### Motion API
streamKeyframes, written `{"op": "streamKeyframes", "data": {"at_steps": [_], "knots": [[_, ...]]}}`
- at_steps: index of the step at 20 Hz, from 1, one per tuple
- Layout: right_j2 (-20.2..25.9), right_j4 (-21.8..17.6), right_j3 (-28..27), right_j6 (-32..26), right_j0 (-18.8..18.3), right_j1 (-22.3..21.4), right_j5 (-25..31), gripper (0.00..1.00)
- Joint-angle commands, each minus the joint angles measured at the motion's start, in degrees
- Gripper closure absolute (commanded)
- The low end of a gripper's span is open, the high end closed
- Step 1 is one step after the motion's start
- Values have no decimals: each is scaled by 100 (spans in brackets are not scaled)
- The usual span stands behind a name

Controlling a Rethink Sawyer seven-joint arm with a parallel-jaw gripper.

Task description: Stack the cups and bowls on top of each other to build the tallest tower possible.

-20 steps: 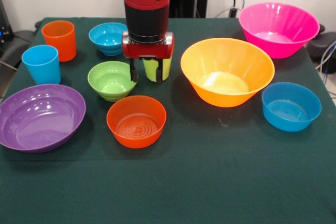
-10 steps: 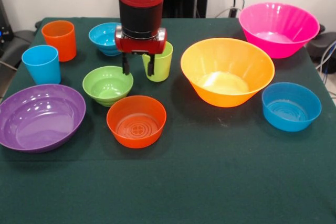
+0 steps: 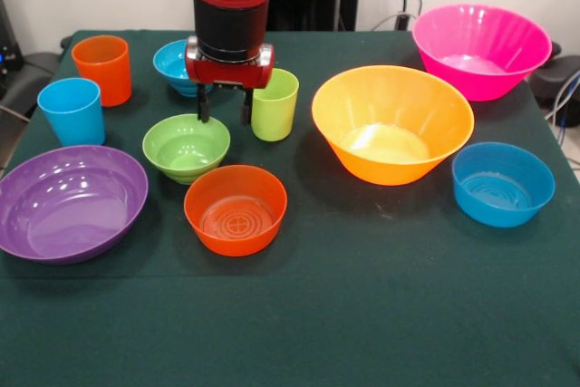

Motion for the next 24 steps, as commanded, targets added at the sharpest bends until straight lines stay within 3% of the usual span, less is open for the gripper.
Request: {"op": "streamKeyframes", "data": {"at_steps": [1,9,16,24], "knots": [[253,88,-208,706,192,165,174,0],[676,108,-49,692,-69,191,-562,0],[650,-122,-50,640,2,66,-1016,0],[254,-106,-292,475,244,143,-268,0]]}}
